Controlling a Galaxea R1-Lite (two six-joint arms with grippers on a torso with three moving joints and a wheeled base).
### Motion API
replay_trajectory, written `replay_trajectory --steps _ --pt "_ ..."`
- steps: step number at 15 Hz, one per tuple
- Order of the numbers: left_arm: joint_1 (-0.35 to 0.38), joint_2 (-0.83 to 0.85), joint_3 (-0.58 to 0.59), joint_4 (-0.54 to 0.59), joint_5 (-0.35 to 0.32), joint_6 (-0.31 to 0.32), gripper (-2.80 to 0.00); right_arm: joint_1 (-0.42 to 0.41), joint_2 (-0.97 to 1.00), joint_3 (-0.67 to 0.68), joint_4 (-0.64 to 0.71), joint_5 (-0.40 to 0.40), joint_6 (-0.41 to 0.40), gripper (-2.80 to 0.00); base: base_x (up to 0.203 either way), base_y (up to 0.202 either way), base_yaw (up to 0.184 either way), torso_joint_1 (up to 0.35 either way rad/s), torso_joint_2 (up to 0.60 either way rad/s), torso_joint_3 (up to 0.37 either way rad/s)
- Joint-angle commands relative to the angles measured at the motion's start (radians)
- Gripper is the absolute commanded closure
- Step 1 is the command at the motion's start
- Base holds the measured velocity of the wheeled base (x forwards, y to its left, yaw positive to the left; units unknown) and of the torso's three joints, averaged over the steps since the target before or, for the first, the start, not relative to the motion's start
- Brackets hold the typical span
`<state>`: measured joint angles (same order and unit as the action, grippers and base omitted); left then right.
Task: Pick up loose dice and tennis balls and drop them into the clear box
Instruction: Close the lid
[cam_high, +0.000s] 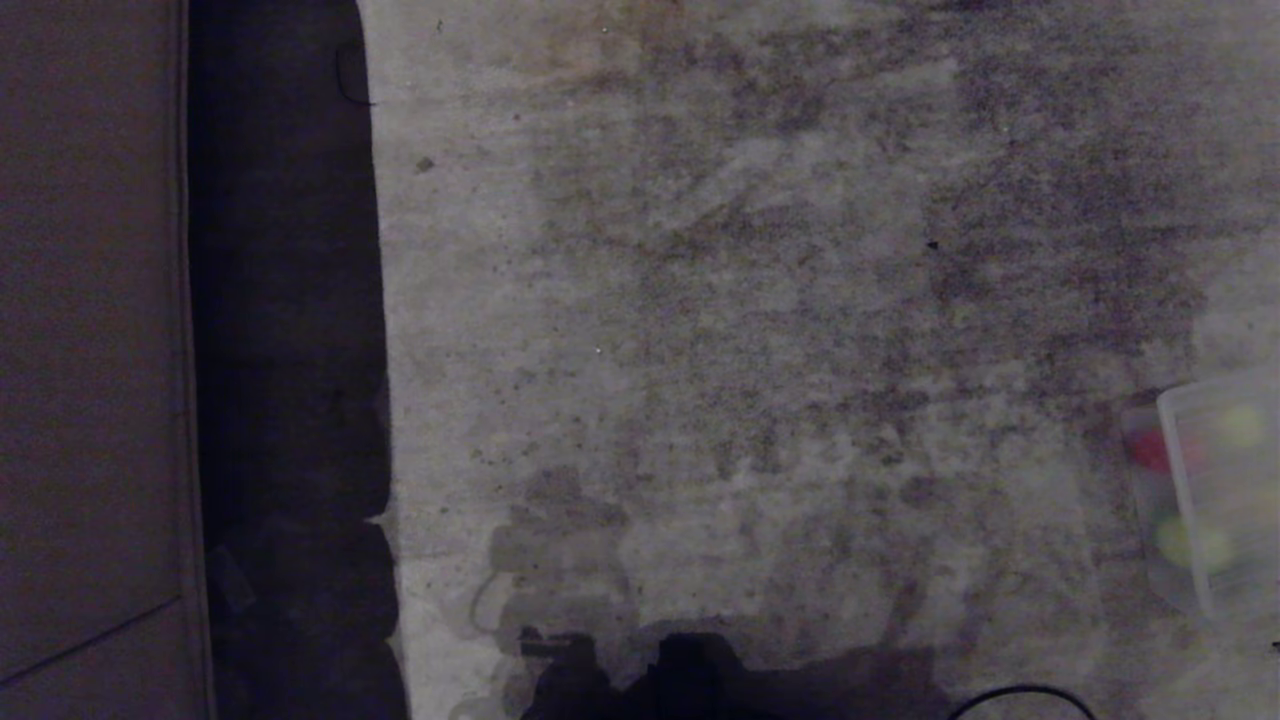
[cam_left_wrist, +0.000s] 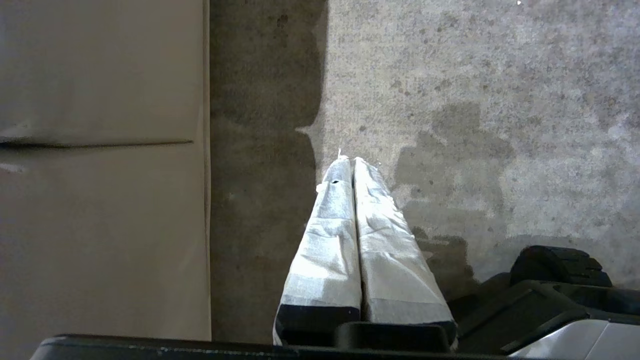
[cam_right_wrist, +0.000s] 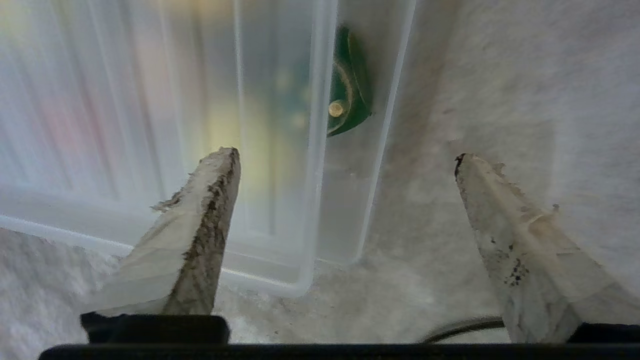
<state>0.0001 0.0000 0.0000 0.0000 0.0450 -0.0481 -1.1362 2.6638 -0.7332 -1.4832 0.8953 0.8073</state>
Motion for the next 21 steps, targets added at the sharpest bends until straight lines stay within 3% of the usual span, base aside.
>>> replay_trajectory --steps 1,4,9,10,14,21 --pt "0.000 0.002 0.002 0.000 0.001 -0.001 0.00 -0.019 -0.031 0.007 0.018 0.006 -0.041 -2.80 0.000 0.000 0.000 0.000 0.00 0.000" --pt "0.000 0.002 0.002 0.000 0.001 -0.001 0.00 -0.039 -0.073 0.032 0.070 0.026 -0.114 -2.80 0.000 0.000 0.000 0.000 0.00 0.000" --pt "0.000 0.002 0.002 0.000 0.001 -0.001 0.00 0.023 -0.158 0.127 0.068 0.070 -0.119 -2.80 0.000 0.000 0.000 0.000 0.00 0.000" --pt "0.000 0.002 0.002 0.000 0.001 -0.001 0.00 0.042 -0.163 0.131 0.063 0.070 -0.126 0.00 0.000 0.000 0.000 0.000 0.00 0.000" --pt "0.000 0.002 0.002 0.000 0.001 -0.001 0.00 0.110 -0.108 0.084 0.047 0.054 -0.157 0.00 0.000 0.000 0.000 0.000 0.00 0.000" --pt "0.000 0.002 0.002 0.000 0.001 -0.001 0.00 0.111 -0.090 0.024 0.023 0.034 -0.160 0.00 0.000 0.000 0.000 0.000 0.00 0.000"
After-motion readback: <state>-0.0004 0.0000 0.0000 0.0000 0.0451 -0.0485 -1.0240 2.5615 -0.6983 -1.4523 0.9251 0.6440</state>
